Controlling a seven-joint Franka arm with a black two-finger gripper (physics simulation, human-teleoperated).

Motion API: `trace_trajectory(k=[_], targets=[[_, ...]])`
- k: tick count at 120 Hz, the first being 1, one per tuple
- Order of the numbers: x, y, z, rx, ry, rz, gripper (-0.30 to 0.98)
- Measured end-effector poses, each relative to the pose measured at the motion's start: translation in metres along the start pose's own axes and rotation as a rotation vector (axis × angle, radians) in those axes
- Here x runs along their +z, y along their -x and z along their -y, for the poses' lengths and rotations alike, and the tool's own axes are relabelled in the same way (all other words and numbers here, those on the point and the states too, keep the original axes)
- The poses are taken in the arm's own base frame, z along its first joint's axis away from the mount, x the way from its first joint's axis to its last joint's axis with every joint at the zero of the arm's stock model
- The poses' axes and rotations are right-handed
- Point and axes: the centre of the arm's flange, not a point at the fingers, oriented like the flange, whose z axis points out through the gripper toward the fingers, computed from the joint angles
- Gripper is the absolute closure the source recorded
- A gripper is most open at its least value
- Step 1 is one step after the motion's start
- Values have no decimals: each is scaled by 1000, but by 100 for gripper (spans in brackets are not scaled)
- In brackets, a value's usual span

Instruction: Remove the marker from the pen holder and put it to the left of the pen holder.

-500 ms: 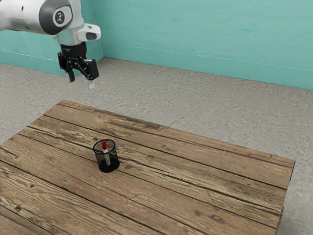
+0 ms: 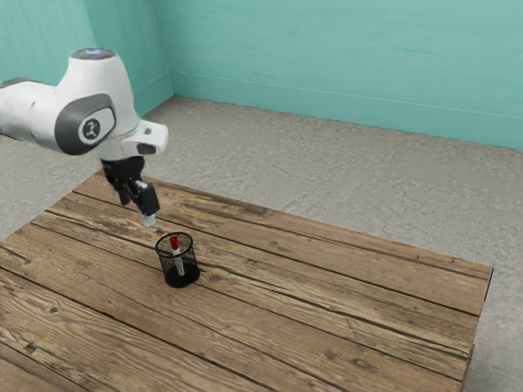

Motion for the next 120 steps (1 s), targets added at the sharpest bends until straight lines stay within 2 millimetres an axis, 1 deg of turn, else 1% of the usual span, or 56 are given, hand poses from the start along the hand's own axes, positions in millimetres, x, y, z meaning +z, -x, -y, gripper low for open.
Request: trace_trajectory(k=[16,21,27,35,40,47,56,65,78,90,96,109,120], targets=[[8,-2,-7,97,-16,-36,0],[13,-8,-20,165,-39,-29,0],[26,-14,-39,259,-66,-3,0],[52,-19,-47,337,-78,31,0],[66,-21,-47,369,-79,44,0],[79,-24,-44,402,-80,53,0],[89,-27,-41,436,-83,52,0],[94,-32,-37,465,-92,40,0],[95,-42,-30,498,-105,20,0],[100,-47,-29,528,-106,15,1],[102,-48,-31,543,-105,15,8],[104,-50,-35,564,-106,11,37],[106,-48,-28,558,-102,11,54]])
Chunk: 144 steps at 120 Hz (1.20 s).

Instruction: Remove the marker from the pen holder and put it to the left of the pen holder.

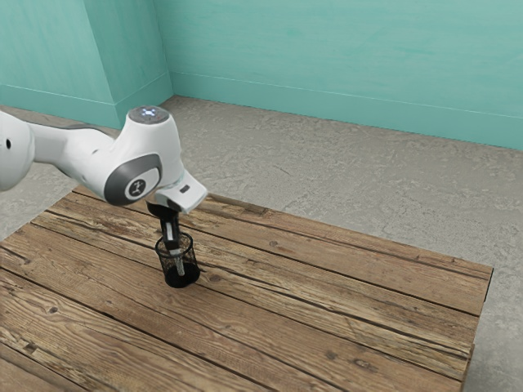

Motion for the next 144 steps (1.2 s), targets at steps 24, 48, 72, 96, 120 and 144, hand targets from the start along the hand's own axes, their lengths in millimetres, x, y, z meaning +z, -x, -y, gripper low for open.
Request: trace_trajectory(k=[24,48,72,96,120,144], targets=[[3,19,16,-40,5,-1,71],[-65,15,44,-79,-59,-50,76],[-163,20,89,-152,-70,-46,78],[-115,79,169,-323,65,188,79],[6,98,195,-474,295,569,79],[75,89,188,-543,367,714,79]])
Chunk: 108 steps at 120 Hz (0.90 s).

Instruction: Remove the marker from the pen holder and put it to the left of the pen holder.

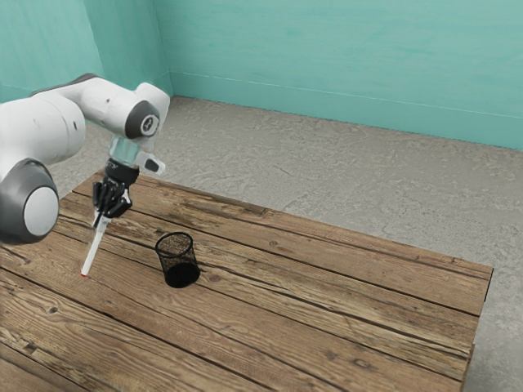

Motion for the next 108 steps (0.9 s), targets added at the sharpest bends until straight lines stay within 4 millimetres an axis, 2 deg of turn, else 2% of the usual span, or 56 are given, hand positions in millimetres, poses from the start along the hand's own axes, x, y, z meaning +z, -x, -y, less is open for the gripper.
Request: trace_trajectory(k=[14,34,56,66,68,72,76,83,89,93,99,108], targets=[[16,-22,-8,-20,5,25,79],[27,-38,-11,-55,-4,24,77],[25,-47,-23,-70,-4,-3,40],[3,-39,-31,-69,-3,-54,27],[-5,-33,-31,-73,-1,-73,25],[-32,-9,-31,-87,5,-130,21],[-65,29,-35,-102,12,-201,18],[-111,109,-51,-121,29,-318,14],[-137,172,-66,-134,35,-402,11],[-147,205,-75,-141,37,-445,9],[-156,233,-84,-147,40,-489,7],[-162,248,-89,-149,48,-520,5]])
